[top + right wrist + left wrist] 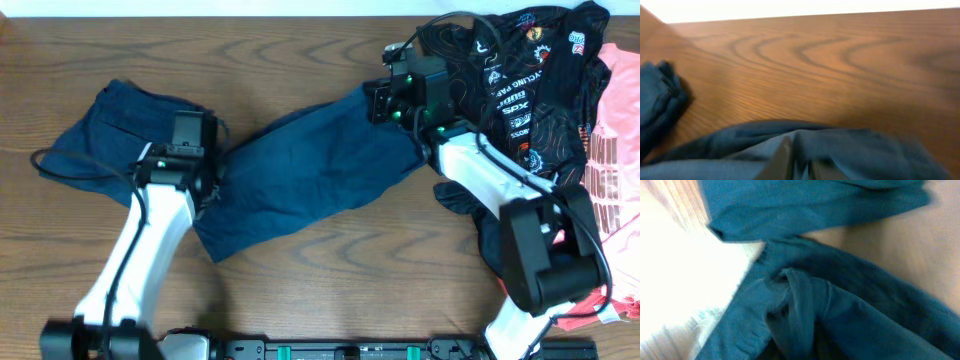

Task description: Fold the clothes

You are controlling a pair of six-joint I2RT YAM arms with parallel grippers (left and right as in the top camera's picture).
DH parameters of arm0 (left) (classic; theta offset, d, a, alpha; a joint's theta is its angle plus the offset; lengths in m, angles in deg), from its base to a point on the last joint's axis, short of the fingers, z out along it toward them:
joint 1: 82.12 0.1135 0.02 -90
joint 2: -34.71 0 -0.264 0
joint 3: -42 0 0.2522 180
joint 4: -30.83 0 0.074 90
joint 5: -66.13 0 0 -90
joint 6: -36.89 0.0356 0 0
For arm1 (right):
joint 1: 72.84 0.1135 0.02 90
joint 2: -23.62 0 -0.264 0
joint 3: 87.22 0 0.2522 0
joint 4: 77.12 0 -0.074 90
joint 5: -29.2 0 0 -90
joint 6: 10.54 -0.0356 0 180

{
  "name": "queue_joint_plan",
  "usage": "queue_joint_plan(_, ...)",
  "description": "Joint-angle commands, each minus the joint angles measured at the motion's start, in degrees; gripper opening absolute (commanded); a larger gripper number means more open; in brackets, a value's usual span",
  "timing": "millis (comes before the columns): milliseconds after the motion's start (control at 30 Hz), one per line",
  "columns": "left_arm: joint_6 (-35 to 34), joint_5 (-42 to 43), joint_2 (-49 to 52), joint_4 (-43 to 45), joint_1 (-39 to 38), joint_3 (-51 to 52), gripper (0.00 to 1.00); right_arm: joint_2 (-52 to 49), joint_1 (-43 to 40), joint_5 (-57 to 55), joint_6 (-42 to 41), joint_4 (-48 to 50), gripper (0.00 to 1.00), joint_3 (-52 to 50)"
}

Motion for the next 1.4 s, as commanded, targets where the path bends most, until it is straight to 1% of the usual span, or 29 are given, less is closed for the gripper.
queue_joint_plan(0,1.9,2.32,3.67,0.22,4.2,0.37,0.37,-2.27,-0.52,-2.32,-0.66,-0.11,0.73,1.2)
queue_joint_plan(33,2.95,3.8,4.39,0.31,4.98,0.37,0.51,-2.38,-0.52,-2.32,-0.63,-0.79,0.99,1.2)
queue_joint_plan(100,6.45,6.45,4.85,0.44,6.6,0.37,0.71,-1.92,-0.68,-1.9,-0.13,-2.67,0.99,1.2)
queue_joint_plan(167,10.67,8.2,4.26,-0.11,8.24,0.24,0.83,-1.07,-0.7,-1.22,0.66,-4.42,0.99,1.2)
queue_joint_plan(233,12.63,9.84,3.17,-2.6,9.77,0.26,0.86,-0.17,-0.68,-0.24,1.36,-6.51,0.99,1.2)
queue_joint_plan(267,12.63,10.93,2.69,-4.28,10.38,0.26,0.9,0.17,-0.68,0.02,1.46,-7.69,0.99,1.2)
queue_joint_plan(367,12.98,13.62,2.43,-8.52,11.19,0.37,1.0,0.92,-0.68,0.48,1.55,-12.55,0.99,1.2)
queue_joint_plan(400,13.11,13.92,2.49,-8.81,11.17,0.79,0.98,0.94,-0.66,0.48,1.55,-14.4,0.99,1.2)
queue_joint_plan(433,13.66,14.23,2.49,-8.33,11.15,1.33,0.98,0.96,-0.61,0.44,1.55,-15.93,0.99,1.2)
queue_joint_plan(567,19.04,17.2,2.67,-3.1,11.15,4.72,0.98,1.05,-0.7,-1.14,1.53,-21.29,0.99,1.2)
queue_joint_plan(733,19.39,17.81,3.61,-0.68,11.13,8.85,0.98,3.19,-1.05,-6.12,1.57,-27.08,0.99,1.2)
queue_joint_plan(800,19.41,18.56,3.72,1.86,11.13,10.73,0.98,4.42,-1.11,-6.69,2.19,-28.39,0.99,1.2)
queue_joint_plan(900,20.61,22.56,3.74,7.98,11.13,13.64,1.0,6.47,-1.11,-6.73,2.84,-29.55,0.99,1.2)
queue_joint_plan(933,21.18,24.02,3.78,10.14,11.13,14.53,0.98,7.32,-1.09,-6.71,2.86,-29.88,0.99,1.2)
queue_joint_plan(967,21.35,24.96,3.89,11.61,11.13,15.15,0.95,7.93,-1.09,-6.71,2.86,-30.08,0.99,1.2)
queue_joint_plan(1000,21.38,25.81,4.02,12.74,11.13,15.61,0.87,8.59,-1.09,-6.69,2.95,-30.27,0.99,1.2)
queue_joint_plan(1033,21.4,26.45,4.28,13.73,11.13,16.02,0.73,9.33,-1.09,-6.12,3.72,-30.47,0.99,1.2)
queue_joint_plan(1067,21.53,26.75,4.37,14.01,11.13,16.15,0.62,10.03,-1.03,-4.83,4.94,-30.58,0.99,1.2)
queue_joint_plan(1100,22.51,26.77,4.48,14.49,11.13,16.15,0.39,10.95,-0.85,-2.27,6.84,-30.82,0.99,1.2)
queue_joint_plan(1133,23.37,26.75,4.48,14.73,11.13,16.15,0.25,11.15,-0.79,-1.53,7.34,-30.91,0.99,1.2)
queue_joint_plan(1167,24.13,26.75,4.48,14.97,11.13,16.13,0.21,11.43,-0.68,-0.15,7.8,-30.88,0.99,1.2)
queue_joint_plan(1200,25.18,26.75,4.48,15.06,11.15,16.11,0.1,11.5,-0.59,0.76,7.78,-30.84,0.99,1.2)
queue_joint_plan(1233,26.25,26.77,4.46,14.97,11.19,15.98,0.06,11.47,-0.48,1.46,7.76,-30.84,0.99,1.2)
queue_joint_plan(1367,30.73,26.73,3.5,11.63,11.19,13.92,0.06,11.37,0.37,2.56,7.78,-31.36,0.99,1.05)
